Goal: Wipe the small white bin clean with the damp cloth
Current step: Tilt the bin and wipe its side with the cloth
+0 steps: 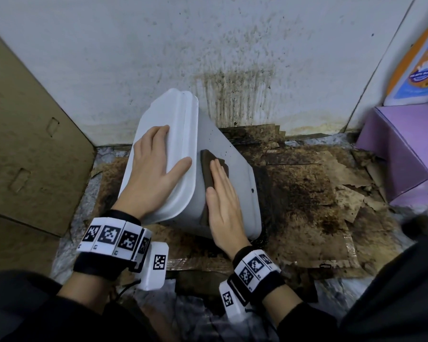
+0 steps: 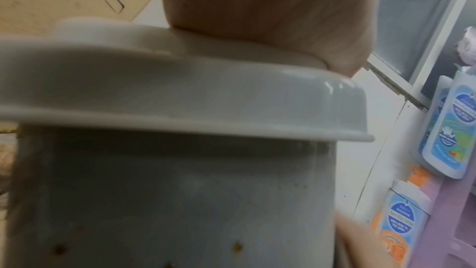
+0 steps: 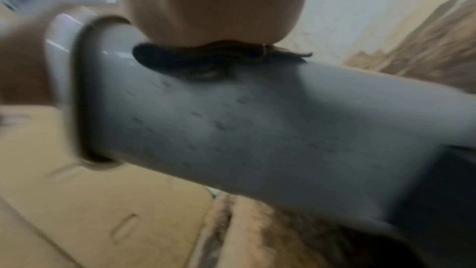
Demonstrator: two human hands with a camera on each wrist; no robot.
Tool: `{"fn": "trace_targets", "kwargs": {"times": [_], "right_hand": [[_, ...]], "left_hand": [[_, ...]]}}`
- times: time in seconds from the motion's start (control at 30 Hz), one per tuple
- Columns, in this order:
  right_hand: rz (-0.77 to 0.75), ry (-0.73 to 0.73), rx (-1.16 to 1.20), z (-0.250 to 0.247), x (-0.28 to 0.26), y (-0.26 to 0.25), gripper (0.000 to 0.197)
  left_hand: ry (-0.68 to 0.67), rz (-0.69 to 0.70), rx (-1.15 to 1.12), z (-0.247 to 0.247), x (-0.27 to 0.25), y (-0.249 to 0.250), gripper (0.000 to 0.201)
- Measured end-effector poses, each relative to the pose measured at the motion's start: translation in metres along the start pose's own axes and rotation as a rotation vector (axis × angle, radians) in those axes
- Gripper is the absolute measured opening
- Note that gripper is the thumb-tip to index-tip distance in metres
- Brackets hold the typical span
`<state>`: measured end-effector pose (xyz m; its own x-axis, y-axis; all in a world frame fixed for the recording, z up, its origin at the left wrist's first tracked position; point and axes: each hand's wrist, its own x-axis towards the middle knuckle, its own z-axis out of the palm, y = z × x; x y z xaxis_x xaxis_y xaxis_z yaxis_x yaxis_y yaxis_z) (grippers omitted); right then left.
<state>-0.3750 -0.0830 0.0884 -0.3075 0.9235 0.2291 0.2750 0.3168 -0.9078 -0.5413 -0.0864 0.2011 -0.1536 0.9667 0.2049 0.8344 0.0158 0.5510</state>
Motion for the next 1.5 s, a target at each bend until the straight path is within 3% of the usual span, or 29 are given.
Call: {"fn": "trace_targets", "kwargs": {"times": [0.07, 0.2, 0.3, 0.6, 0.77, 0.83, 0.93, 1.13, 1.4, 1.5], "right_hand": [[0.042, 0.052, 0.008, -0.003, -0.004, 0.025, 0.055], [0.308, 0.119, 0.114, -0.007, -0.013, 0.067, 0.055], [0.417, 0.154, 0.134, -0.013, -0.017, 0.084, 0.051], [0.54, 0.153, 0.093, -0.011, -0.005, 0.059, 0.053], [0.467, 0.129, 0.189, -0.004, 0.003, 0.009, 0.055], [0.396, 0.086, 0.253, -0.001, 0.005, -0.017, 0.064], [0.236, -0.005, 0.286, 0.002, 0.005, -0.047, 0.06], [-0.004, 0.053, 0.112, -0.005, -0.001, -0.017, 0.051], [0.202, 0.093, -0.002, -0.008, -0.018, 0.07, 0.069], [0.344, 0.096, 0.072, -0.012, -0.023, 0.087, 0.051]], "left_hand": [[-0.006, -0.001, -0.014, 0.0, -0.001, 0.002, 0.092], [-0.021, -0.016, -0.056, -0.001, -0.002, 0.003, 0.091], [-0.024, -0.004, -0.052, 0.0, -0.001, 0.008, 0.091], [-0.026, 0.011, -0.005, 0.003, 0.0, 0.014, 0.093], [-0.02, 0.018, 0.011, 0.003, 0.001, 0.014, 0.094], [-0.022, 0.021, 0.012, 0.004, 0.001, 0.014, 0.094], [-0.026, 0.024, 0.019, 0.004, 0.001, 0.014, 0.095], [-0.017, 0.027, 0.017, 0.006, 0.001, 0.014, 0.094], [-0.012, 0.004, -0.044, 0.002, 0.0, 0.012, 0.093], [-0.013, -0.003, -0.056, 0.001, -0.001, 0.01, 0.092]]}}
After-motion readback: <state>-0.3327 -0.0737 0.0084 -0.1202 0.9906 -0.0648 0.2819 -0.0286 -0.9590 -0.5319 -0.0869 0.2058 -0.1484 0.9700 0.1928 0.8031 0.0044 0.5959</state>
